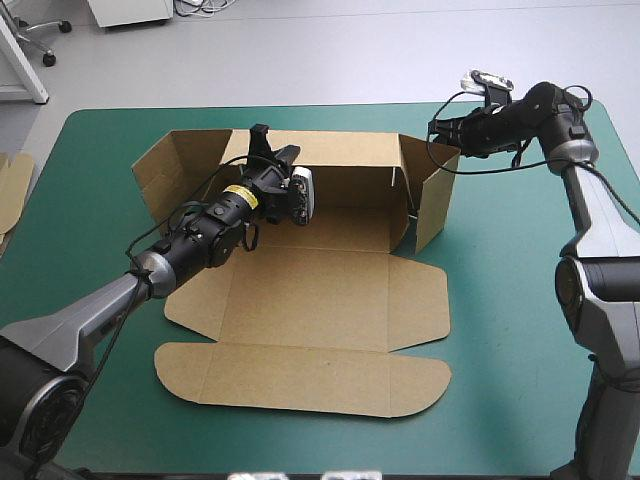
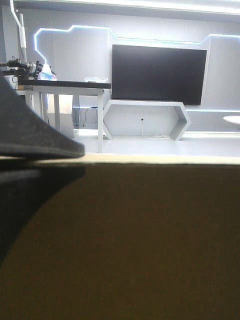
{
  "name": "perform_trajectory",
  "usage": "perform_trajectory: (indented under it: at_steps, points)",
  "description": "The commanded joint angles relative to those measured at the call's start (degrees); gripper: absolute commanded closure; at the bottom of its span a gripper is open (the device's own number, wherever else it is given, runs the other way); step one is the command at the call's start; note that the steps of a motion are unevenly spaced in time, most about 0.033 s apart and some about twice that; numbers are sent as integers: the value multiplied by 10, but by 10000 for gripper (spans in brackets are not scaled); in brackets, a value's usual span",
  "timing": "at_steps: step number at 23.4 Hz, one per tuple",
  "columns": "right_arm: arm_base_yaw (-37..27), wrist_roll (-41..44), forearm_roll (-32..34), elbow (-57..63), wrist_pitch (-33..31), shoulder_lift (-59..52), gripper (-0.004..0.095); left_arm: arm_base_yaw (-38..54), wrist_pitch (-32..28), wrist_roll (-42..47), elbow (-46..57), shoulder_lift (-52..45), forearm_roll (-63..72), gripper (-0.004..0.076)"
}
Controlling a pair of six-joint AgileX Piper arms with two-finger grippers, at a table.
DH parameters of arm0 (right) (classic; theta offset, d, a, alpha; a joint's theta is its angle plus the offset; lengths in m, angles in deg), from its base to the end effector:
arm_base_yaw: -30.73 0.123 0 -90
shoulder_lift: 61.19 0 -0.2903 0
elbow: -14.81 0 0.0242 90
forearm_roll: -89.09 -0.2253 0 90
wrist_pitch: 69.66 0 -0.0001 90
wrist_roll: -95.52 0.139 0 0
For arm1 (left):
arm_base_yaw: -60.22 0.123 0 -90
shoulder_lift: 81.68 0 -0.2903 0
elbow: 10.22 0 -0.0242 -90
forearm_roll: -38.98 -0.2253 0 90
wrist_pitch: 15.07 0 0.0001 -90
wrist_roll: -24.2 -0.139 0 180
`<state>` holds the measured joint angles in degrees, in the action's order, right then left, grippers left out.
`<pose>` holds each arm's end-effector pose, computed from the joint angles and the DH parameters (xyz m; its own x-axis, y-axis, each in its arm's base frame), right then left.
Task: Fold the box
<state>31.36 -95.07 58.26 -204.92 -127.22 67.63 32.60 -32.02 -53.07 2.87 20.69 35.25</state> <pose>0.4822 0.0655 0.2774 -0.8220 0.1034 -0.5601 -0.1716 0.8928 0.4166 0.3651 -0.1940 0.3108 0.4531 0.8770 -0.1602 0.2064 0.0717 0.9758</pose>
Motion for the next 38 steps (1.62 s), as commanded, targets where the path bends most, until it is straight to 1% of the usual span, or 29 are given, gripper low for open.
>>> perform_trajectory:
  at_steps: [1, 4, 9, 13, 14, 16, 18, 20, 22, 27, 29, 30, 31, 32, 33, 36, 38]
  points:
    - [-1, -3, -20, -22, -15, -34, 536, -3, -43, 9, -15, -25, 8, 738]
    - [-1, -13, -33, -22, -55, -34, 536, -3, -42, 9, -15, -25, 9, 738]
    - [-1, -43, -83, -22, -81, -39, 537, -3, -41, 9, -15, -25, 10, 738]
    - [-1, -71, -122, -22, -84, -49, 565, -3, -40, 9, -15, -25, 10, 738]
    - [-1, -84, -125, -20, -75, -56, 591, -3, -40, 9, -15, -25, 10, 738]
    - [1, -100, -127, -13, -65, -65, 608, -3, -38, 9, -15, -25, 10, 738]
    - [3, -112, -128, -3, -58, -75, 613, -3, -38, 9, -15, -25, 13, 738]
    - [5, -126, -132, 32, -46, -91, 613, -3, -38, 9, -15, -25, 15, 738]
    - [5, -150, -135, 94, -25, -115, 613, -3, -38, 9, -15, -25, 15, 738]
    - [9, -317, -271, 298, 105, -222, 613, -3, -38, 9, -15, -25, 18, 738]
    - [23, -394, -303, 386, 184, -269, 613, -3, -38, 9, -15, -25, 28, 738]
    - [40, -455, -332, 444, 239, -297, 613, -3, -38, 9, -15, -25, 37, 738]
    - [47, -491, -352, 464, 258, -307, 613, -3, -38, 9, -15, -25, 37, 738]
    - [67, -584, -409, 503, 291, -324, 613, -3, -38, 9, -15, -25, 37, 738]
    - [80, -624, -441, 521, 311, -332, 613, -3, -38, 9, -15, -25, 37, 738]
    - [99, -651, -469, 544, 336, -340, 613, -3, -38, 9, -15, -25, 37, 738]
    - [103, -657, -479, 556, 339, -345, 613, -3, -37, 9, -15, -25, 37, 738]
